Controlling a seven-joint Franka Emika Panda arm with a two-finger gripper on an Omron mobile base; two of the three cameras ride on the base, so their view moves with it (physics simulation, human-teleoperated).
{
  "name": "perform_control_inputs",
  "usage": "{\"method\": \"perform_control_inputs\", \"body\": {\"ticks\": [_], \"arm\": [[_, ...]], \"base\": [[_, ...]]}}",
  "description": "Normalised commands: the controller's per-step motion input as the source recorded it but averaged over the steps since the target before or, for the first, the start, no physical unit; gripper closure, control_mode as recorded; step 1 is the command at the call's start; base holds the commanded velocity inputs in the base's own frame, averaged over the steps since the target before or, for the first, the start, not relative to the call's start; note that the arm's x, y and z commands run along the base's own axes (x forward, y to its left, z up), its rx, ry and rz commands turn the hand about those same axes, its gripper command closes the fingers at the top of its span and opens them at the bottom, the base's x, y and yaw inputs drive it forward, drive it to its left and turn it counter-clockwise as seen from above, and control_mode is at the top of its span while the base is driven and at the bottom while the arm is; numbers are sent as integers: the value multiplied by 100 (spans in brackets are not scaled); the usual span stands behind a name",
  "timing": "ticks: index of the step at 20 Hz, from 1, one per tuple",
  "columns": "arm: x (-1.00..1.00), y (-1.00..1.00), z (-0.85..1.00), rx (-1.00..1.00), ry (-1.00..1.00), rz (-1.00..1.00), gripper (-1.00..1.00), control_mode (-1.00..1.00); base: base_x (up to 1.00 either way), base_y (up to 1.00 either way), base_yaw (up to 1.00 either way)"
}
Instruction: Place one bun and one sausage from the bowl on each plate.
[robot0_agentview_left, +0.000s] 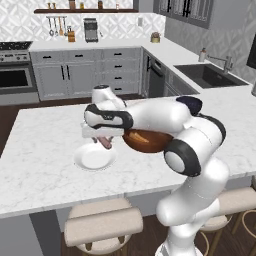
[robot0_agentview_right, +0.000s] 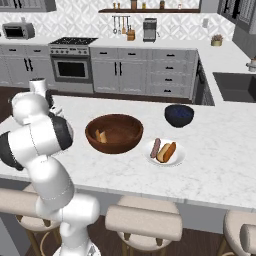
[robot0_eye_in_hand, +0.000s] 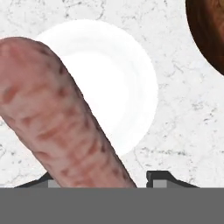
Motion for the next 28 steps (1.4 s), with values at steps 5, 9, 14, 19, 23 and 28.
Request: {"method": "perform_control_inputs", "body": {"ticks": [5, 9, 14, 19, 23, 28], "arm": [[42, 76, -46, -11, 0, -35, 100, -100], [40, 21, -49, -7, 0, -32, 100, -100], [19, 0, -46, -1, 0, -24, 100, -100], [0, -16, -42, 0, 0, -16, 100, -100], [3, -20, -43, 0, 0, -11, 100, -100], [0, -1, -17, 0, -1, -5, -100, -100]], "base": [[0, 0, 0], [0, 0, 0], [0, 0, 0], [0, 0, 0], [0, 0, 0], [0, 0, 0]]}}
